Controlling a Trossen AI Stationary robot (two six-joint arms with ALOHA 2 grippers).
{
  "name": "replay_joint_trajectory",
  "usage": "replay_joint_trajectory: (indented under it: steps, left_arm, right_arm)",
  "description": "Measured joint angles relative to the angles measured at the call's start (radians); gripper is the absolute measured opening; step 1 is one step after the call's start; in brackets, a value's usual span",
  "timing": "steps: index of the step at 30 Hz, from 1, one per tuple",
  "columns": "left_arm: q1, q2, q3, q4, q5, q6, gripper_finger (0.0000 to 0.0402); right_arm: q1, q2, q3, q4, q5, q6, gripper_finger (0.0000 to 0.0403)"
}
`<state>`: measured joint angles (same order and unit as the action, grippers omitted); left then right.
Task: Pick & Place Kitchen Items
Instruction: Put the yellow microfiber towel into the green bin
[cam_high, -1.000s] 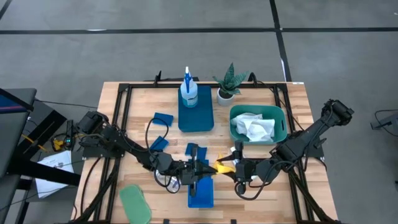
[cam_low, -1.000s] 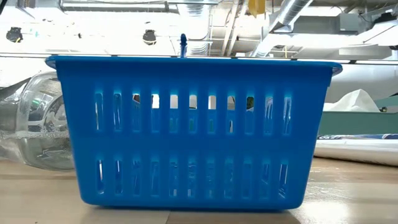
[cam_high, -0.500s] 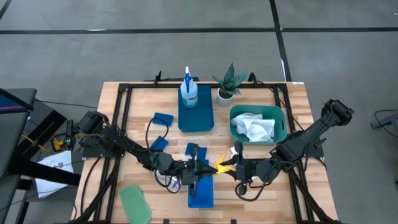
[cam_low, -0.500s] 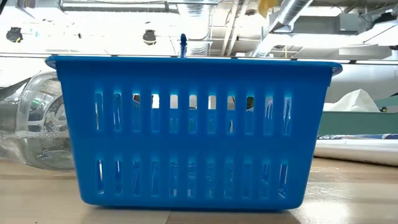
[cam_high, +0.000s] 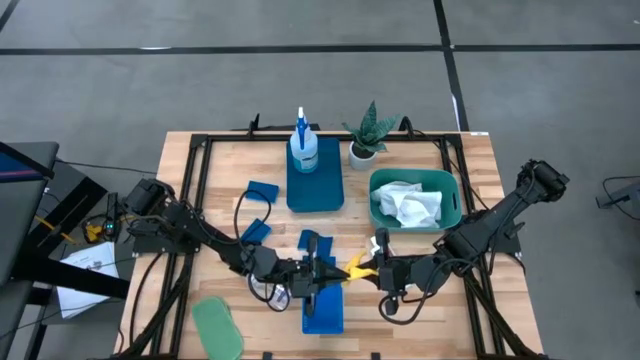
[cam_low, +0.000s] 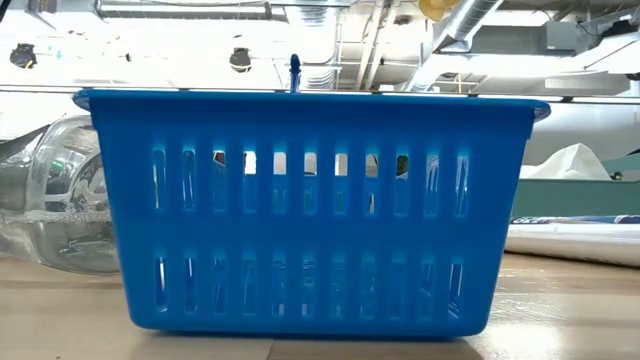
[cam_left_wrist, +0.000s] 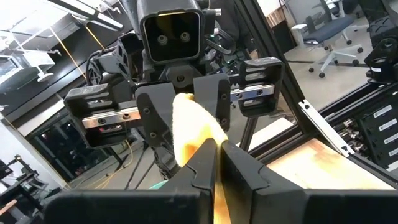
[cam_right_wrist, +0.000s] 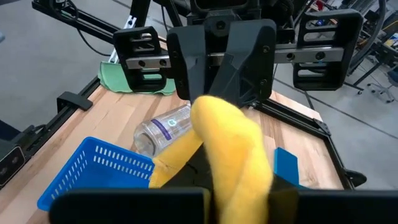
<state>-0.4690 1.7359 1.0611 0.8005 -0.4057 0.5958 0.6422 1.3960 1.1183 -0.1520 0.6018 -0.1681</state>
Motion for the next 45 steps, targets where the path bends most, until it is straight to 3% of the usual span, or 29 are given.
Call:
replay_joint_trajectory:
  steps: [9,18,23,27,40,45]
  left_arm:
    - [-0.001,0.0,0.0,0.0,-0.046,-0.002,0.0053]
    - [0.0,0.0,0.0,-0.025,-0.106,0.001,0.0137]
    - [-0.004,-0.009,0.0,-0.062,-0.249,0.046,0.0184]
    - [-0.009,-0.044,0.0,-0.146,-0.286,0.049,0.0206]
    - [-0.047,-0.292,-0.015,-0.656,-0.287,-0.176,0.0201]
    - [-0.057,-0.412,-0.106,-0.702,-0.31,-0.241,0.0183]
  right_arm:
    - [0.0,0.0,0.0,-0.001,0.001,0.0,0.0003]
    - [0.0,0.0,0.0,-0.002,0.014,0.002,0.0001]
    - [0.006,0.0,0.0,-0.013,0.051,0.003,0.0001]
    - [0.011,0.0,0.0,-0.02,0.075,0.01,0.0001]
    - [0.012,0.0,0.0,-0.038,0.176,0.037,0.0]
    - [0.012,0.0,0.0,-0.058,0.2,0.061,0.0001]
